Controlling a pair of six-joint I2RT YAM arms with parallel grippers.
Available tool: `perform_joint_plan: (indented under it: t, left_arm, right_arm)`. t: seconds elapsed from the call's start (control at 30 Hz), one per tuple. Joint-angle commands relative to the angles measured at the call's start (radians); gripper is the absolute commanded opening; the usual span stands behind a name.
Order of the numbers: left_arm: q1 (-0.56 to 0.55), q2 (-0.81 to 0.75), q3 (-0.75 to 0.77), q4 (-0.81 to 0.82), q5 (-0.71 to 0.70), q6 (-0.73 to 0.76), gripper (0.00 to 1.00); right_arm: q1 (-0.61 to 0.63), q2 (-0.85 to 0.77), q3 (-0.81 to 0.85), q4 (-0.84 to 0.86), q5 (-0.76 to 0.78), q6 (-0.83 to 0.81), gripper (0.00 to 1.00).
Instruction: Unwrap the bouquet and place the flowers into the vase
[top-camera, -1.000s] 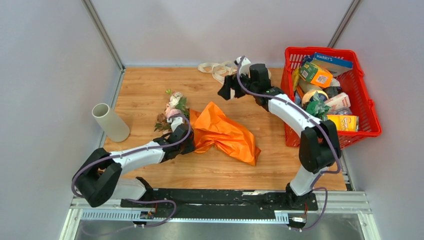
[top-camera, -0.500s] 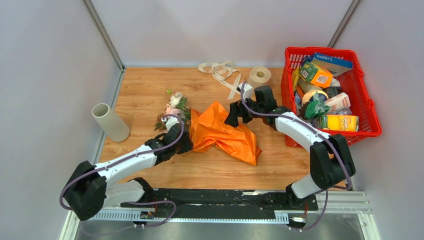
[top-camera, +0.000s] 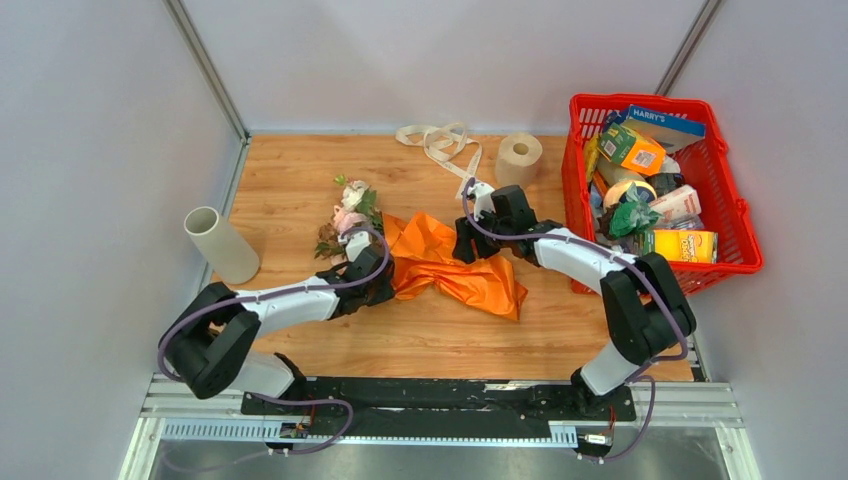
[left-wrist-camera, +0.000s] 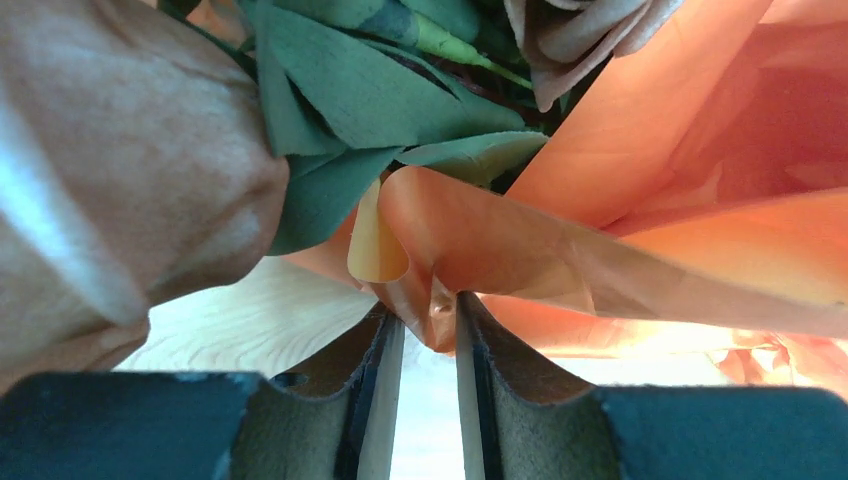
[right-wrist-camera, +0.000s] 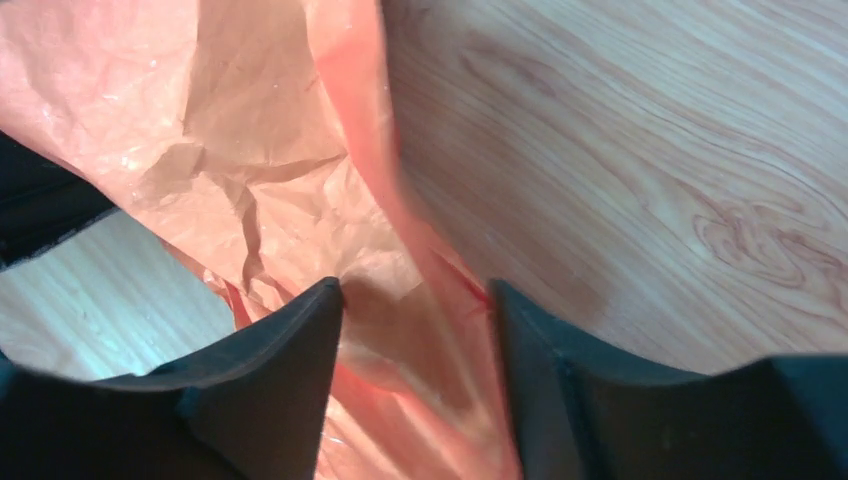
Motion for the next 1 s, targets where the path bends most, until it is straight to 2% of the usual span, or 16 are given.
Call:
perform_joint_plan:
  t: [0.0, 0.13, 0.33, 0.47, 0.73, 0.97]
  left_arm:
    - [-0.001, 0.079, 0.041, -0.013, -0.042, 0.011, 0.33]
    - [0.017, 0.148, 0.123, -0.041, -0.075, 0.050, 0.33]
    - [0.100, 0.260, 0.256, -0.078, -0.056, 0.093, 0.30]
    - [0.148, 0.323, 0.331, -0.122, -0.058, 0.107, 0.29]
    - [0.223, 0.353, 0.344, -0.167, -0.091, 0.089, 0.27]
    - [0.329, 0.379, 0.376, -0.099, 0.019, 0.132, 0.26]
  right_arm:
    - [0.000, 0.011, 0.009, 0.119, 0.114, -0.034, 0.54]
    - [-0.009, 0.052, 0.054, 0.154, 0.148, -0.077, 0.46]
    - [-0.036, 0.167, 0.154, 0.154, 0.154, -0.059, 0.41]
    - [-0.038, 0.241, 0.242, 0.197, 0.100, -0.024, 0.39]
    - [-0.030, 0.373, 0.351, 0.337, -0.024, 0.054, 0.33]
    - [-0.009, 0.477, 0.430, 0.426, -0.038, 0.146, 0.27]
